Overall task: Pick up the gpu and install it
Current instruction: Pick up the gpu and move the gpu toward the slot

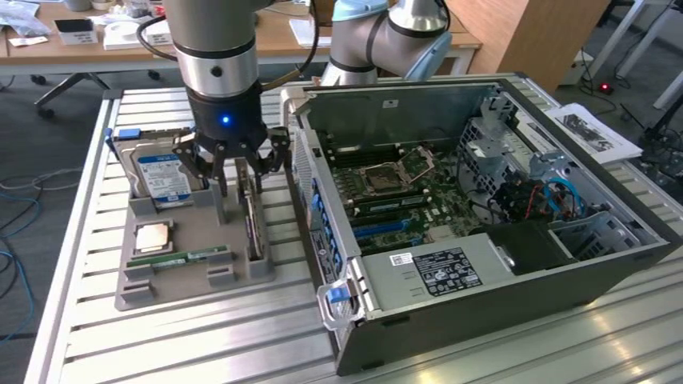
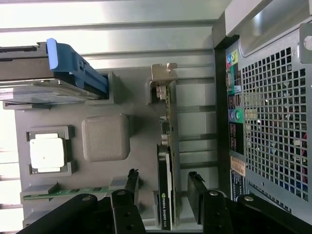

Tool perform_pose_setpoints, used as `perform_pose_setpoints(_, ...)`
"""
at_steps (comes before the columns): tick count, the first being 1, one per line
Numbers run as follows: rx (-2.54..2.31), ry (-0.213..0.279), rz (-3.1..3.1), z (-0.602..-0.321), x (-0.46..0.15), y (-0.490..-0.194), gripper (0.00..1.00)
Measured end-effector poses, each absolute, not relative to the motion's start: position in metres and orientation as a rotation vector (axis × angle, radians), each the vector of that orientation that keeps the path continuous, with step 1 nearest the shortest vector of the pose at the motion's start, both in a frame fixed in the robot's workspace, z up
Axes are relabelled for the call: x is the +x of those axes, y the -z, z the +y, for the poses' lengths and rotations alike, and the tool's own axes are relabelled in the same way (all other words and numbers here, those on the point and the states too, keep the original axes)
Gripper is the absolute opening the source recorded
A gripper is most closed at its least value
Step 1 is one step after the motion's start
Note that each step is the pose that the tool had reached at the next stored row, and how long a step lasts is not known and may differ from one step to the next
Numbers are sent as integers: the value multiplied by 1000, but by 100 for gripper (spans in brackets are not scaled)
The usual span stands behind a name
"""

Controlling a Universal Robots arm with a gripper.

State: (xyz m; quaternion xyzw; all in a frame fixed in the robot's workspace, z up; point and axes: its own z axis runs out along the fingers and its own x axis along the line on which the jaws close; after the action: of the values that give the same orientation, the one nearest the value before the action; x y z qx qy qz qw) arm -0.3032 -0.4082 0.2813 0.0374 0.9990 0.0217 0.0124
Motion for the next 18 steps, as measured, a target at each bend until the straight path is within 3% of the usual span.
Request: perform_pose_setpoints(18,117,-71,3114,-411,-298,-268,53)
